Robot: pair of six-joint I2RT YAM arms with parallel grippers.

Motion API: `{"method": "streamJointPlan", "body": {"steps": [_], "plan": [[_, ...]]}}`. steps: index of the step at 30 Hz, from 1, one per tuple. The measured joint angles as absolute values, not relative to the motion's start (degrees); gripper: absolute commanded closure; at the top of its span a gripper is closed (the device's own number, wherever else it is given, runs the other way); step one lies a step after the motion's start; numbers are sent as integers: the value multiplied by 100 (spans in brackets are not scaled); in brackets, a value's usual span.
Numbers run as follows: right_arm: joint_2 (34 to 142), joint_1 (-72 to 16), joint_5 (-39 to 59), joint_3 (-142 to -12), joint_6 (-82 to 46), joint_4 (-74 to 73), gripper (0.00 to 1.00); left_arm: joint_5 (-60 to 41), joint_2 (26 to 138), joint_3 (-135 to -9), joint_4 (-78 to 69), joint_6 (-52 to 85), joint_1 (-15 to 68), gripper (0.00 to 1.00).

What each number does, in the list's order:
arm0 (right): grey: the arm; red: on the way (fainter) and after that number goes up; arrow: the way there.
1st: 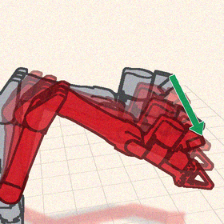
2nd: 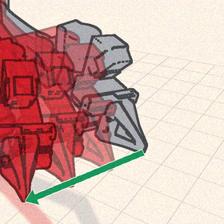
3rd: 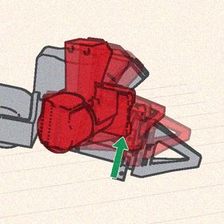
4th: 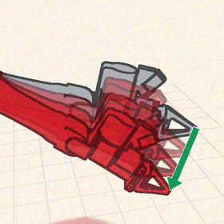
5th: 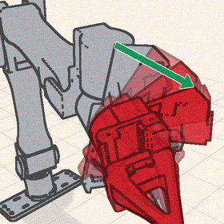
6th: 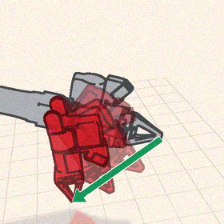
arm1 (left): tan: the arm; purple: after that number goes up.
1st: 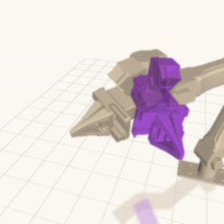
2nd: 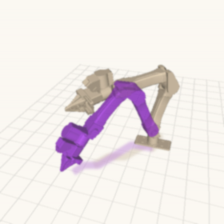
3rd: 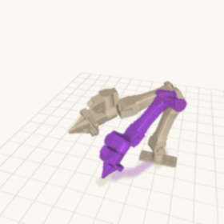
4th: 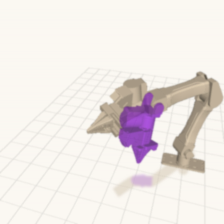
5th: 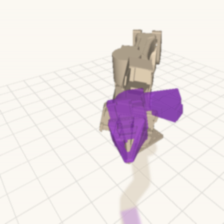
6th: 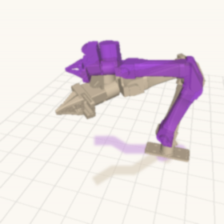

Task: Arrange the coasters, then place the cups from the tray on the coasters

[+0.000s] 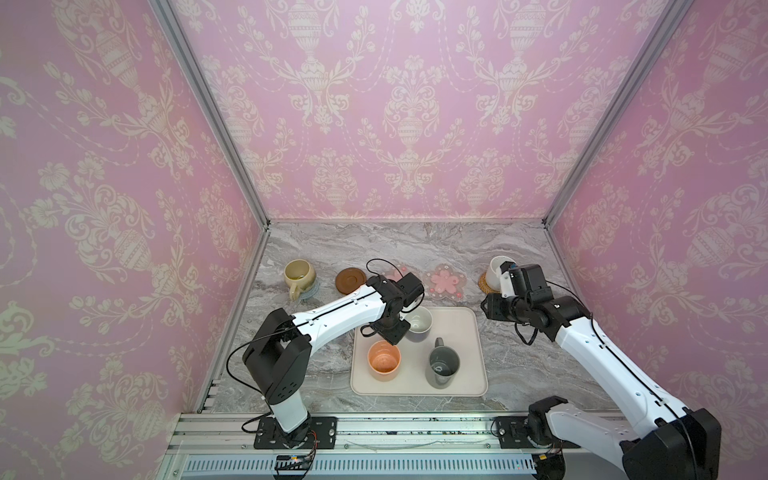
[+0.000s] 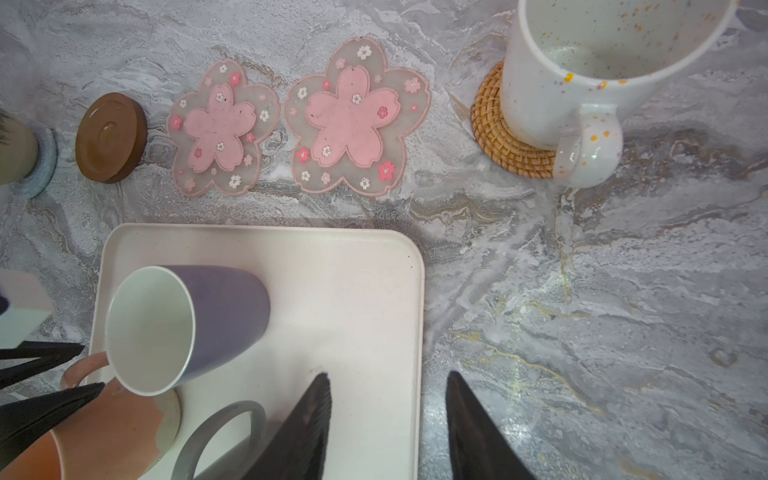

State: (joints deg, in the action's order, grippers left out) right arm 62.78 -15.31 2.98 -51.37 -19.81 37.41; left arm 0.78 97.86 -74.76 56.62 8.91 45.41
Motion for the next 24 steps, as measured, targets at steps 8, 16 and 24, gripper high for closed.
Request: {"method": "streamJointPlan", "body": {"steps": [8,16,24], "plan": [[6278,-1531,270,-5137,-1981,3743,52,204,9564,-7220,5690,1063,4117,56],[6278,-1531,255,-5129,-1986,3743,53,233,9227,-6888,5708,1175,3813,56],[6281,-1531,255,-5109,-2071,3741,52,224,8932,-6525,5789,1350,3422,57]]}}
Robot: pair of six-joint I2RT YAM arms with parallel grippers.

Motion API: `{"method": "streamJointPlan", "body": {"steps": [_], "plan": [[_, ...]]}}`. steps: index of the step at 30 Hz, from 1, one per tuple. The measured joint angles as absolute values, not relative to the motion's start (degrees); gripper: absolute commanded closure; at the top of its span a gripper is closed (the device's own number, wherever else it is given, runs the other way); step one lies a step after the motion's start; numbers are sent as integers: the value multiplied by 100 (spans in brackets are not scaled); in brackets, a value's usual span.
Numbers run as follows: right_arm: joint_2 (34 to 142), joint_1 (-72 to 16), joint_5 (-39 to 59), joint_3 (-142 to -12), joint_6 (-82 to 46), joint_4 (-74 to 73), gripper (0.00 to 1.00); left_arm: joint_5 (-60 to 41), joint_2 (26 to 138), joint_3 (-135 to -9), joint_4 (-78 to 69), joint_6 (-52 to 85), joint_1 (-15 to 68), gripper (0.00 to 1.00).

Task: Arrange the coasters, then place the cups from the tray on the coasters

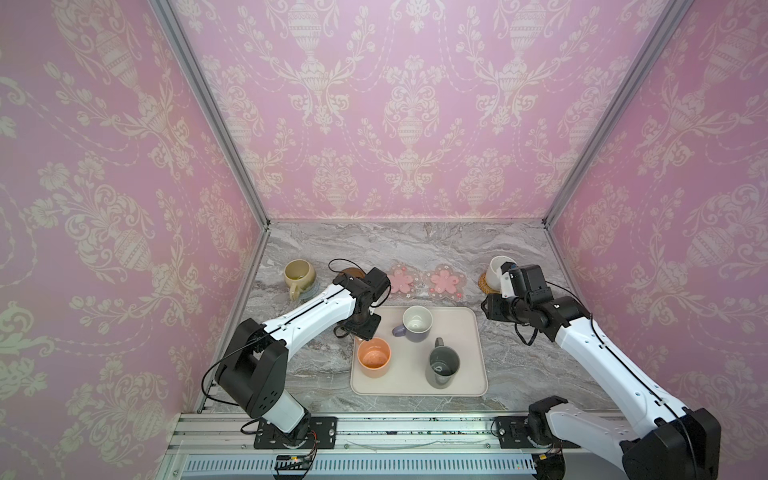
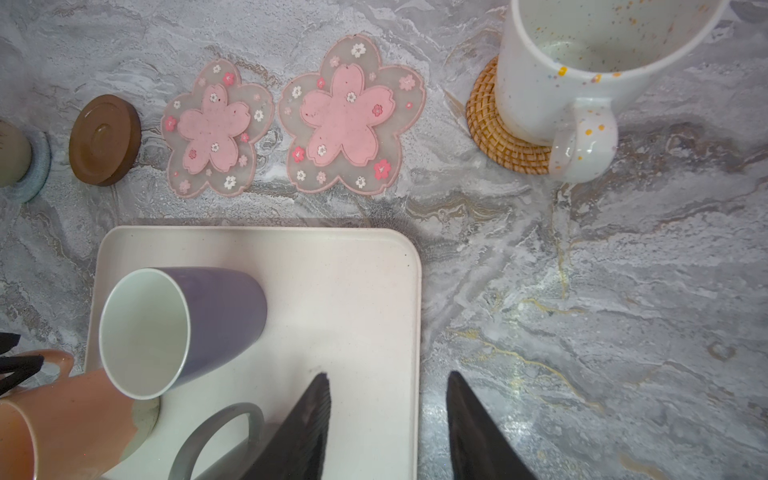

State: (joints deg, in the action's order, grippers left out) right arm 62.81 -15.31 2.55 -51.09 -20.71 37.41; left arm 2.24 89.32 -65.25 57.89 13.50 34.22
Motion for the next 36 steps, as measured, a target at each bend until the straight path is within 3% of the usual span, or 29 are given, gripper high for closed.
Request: {"method": "streamJointPlan", "body": {"steps": [24,36], "plan": [[6355,-1542,257,-5103,-2126,3736,52,-215,8661,-6121,5942,1927,3288,55],[6405,-1553,257,-5100,-2126,3715,52,-585,8473,-5819,5417,2523,3660,56]]}}
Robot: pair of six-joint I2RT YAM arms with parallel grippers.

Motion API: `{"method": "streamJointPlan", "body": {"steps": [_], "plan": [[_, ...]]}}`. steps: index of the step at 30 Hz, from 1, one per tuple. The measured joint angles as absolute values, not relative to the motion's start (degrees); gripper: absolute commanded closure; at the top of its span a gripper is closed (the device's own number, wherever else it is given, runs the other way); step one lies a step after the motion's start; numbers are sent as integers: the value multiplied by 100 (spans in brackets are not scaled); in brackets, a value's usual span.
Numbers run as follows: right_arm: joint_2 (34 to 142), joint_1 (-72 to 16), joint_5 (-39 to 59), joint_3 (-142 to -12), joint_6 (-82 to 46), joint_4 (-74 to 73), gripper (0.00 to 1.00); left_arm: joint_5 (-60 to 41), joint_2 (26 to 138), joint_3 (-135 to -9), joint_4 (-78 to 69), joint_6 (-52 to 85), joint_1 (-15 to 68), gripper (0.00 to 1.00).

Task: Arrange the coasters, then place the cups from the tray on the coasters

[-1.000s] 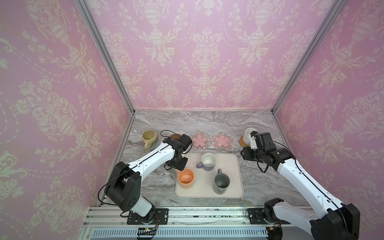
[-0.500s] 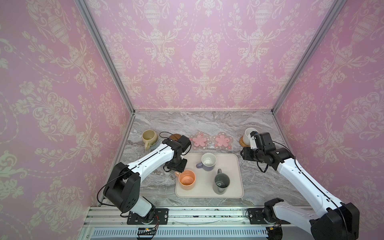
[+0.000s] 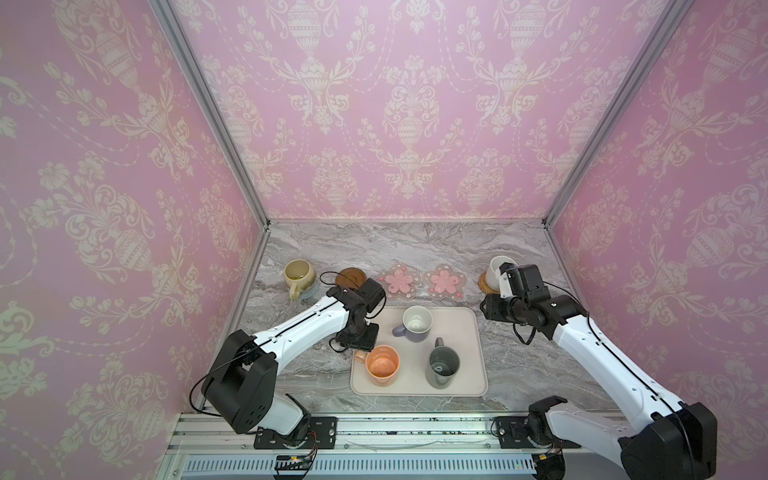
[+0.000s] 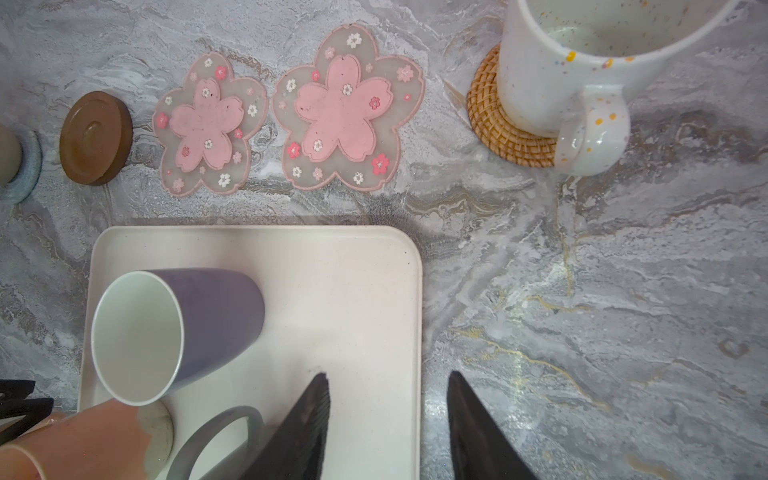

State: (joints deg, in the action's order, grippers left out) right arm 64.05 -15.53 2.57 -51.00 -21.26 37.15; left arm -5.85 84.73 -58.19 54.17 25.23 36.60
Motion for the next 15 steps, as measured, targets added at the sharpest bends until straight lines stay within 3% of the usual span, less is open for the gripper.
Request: {"method": "streamJointPlan", "body": {"steps": [7,15], "plan": [[6403,-1553,255,-5068,-2123,3719,52,-508,8477,-5968,5382,2606,3774,56],[6414,-1553,211,-5068,-2106,3719,51,305,8093,-6451,6055,2613,3756,55]]}}
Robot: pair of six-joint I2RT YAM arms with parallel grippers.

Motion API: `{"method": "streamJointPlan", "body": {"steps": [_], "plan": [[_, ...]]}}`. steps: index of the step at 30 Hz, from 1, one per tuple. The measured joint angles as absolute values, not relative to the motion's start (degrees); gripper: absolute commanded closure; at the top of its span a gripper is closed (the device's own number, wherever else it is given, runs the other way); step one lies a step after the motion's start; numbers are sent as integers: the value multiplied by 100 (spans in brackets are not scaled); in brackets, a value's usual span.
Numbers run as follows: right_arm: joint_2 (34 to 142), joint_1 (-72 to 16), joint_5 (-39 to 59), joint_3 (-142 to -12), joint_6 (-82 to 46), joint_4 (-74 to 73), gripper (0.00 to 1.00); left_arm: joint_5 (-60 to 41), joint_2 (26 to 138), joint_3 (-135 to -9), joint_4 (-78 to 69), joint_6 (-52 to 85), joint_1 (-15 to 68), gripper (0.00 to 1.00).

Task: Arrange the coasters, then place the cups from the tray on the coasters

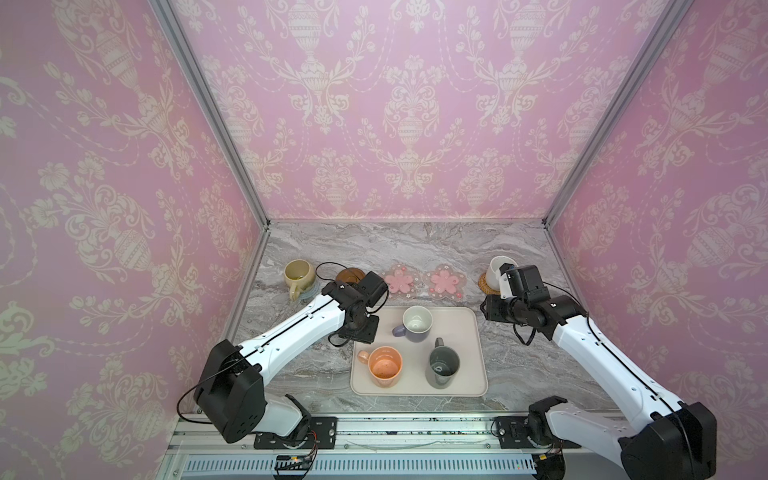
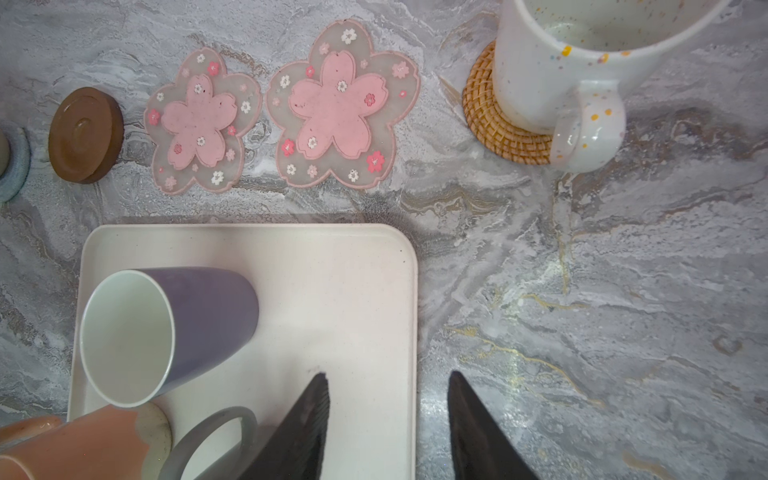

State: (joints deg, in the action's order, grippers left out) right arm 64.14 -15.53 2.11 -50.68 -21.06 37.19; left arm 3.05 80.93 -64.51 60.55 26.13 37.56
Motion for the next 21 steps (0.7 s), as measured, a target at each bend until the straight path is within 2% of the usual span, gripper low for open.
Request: {"method": "streamJointPlan", "body": {"steps": [8,14,21], "plan": [[6595,-1553,220,-5068,-2104,3708,51,808,7745,-6445,6796,2923,3750,55],[6744,-1588,325,-5068,-2106,3653,51,808,7345,-6010,7063,3256,3780,58],[6831,-1627,368,-5068,-2106,3607,51,305,7052,-5271,6982,3625,4543,58]]}}
